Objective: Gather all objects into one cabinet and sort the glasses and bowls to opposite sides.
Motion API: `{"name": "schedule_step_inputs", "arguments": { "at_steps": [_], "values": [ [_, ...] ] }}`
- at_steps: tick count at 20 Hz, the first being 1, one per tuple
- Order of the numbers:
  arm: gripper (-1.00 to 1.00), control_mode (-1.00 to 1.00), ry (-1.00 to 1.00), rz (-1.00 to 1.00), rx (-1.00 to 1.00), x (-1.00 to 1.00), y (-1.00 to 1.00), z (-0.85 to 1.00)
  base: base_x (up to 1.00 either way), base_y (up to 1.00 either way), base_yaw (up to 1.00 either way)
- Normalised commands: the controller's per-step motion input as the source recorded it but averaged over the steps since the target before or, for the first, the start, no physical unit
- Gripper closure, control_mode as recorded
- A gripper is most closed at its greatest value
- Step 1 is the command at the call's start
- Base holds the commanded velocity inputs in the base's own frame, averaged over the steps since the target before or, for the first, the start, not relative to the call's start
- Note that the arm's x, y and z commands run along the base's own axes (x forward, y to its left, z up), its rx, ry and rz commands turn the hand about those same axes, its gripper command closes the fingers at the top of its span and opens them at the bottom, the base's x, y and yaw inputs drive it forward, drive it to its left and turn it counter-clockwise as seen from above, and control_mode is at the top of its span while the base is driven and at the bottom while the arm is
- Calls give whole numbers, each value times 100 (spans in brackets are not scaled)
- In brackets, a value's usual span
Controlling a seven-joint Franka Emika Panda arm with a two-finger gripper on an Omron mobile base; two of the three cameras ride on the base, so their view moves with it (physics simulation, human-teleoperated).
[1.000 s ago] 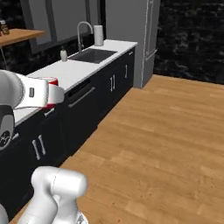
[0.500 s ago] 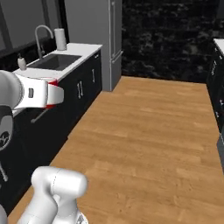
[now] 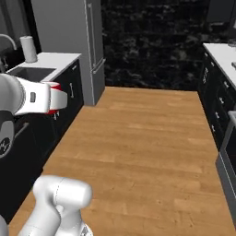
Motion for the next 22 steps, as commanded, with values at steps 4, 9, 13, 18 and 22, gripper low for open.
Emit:
{"name": "schedule_step_inputs", "arguments": {
  "at_steps": [4, 9, 13, 18, 22],
  "values": [
    [100, 100, 0, 0, 0, 0, 0, 0, 100, 0, -16],
    [100, 100, 0, 0, 0, 0, 0, 0, 100, 0, -9],
    [100, 100, 0, 0, 0, 0, 0, 0, 100, 3, -6],
    [100, 100, 0, 0, 0, 0, 0, 0, 100, 5, -9],
    [100, 100, 0, 0, 0, 0, 0, 0, 100, 18, -14]
  ]
}}
